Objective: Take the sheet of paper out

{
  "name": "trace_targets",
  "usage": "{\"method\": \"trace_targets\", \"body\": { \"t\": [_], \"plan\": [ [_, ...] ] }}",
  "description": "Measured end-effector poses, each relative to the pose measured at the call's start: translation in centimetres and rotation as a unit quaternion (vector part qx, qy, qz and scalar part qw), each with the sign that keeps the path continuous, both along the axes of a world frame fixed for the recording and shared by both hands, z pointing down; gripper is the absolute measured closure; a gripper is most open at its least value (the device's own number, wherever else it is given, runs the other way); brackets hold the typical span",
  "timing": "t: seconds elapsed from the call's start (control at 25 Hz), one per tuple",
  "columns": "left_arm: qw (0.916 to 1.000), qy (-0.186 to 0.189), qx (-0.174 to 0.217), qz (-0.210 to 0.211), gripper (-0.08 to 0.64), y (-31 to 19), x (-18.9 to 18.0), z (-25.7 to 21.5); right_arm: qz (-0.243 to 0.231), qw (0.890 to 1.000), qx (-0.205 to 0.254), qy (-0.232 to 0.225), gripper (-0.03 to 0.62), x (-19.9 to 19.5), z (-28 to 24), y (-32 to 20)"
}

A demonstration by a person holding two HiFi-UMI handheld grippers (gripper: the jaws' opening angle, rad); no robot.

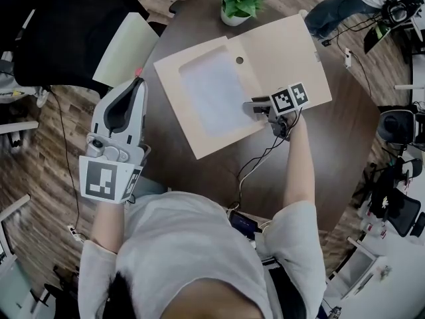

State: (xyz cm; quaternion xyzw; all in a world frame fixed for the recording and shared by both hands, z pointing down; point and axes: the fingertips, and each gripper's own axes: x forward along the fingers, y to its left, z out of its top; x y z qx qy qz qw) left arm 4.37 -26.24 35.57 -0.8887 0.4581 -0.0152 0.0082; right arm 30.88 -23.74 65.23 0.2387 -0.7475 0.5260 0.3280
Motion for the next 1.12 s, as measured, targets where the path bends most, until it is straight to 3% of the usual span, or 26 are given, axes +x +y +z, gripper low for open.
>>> {"method": "trace_targets", "body": {
  "t": [0.68,1.12],
  "plan": [
    [1.0000,0.001,-0.002,-0.003,0.551,0.0,0.1,-0.2,-0.094,0.994,-0.029,-0.056,0.440,-4.1,-0.7,2.0],
    [1.0000,-0.002,-0.005,-0.006,0.551,-0.3,0.0,0.0,-0.111,0.992,-0.032,-0.058,0.469,-5.5,0.0,1.8]
  ]
}}
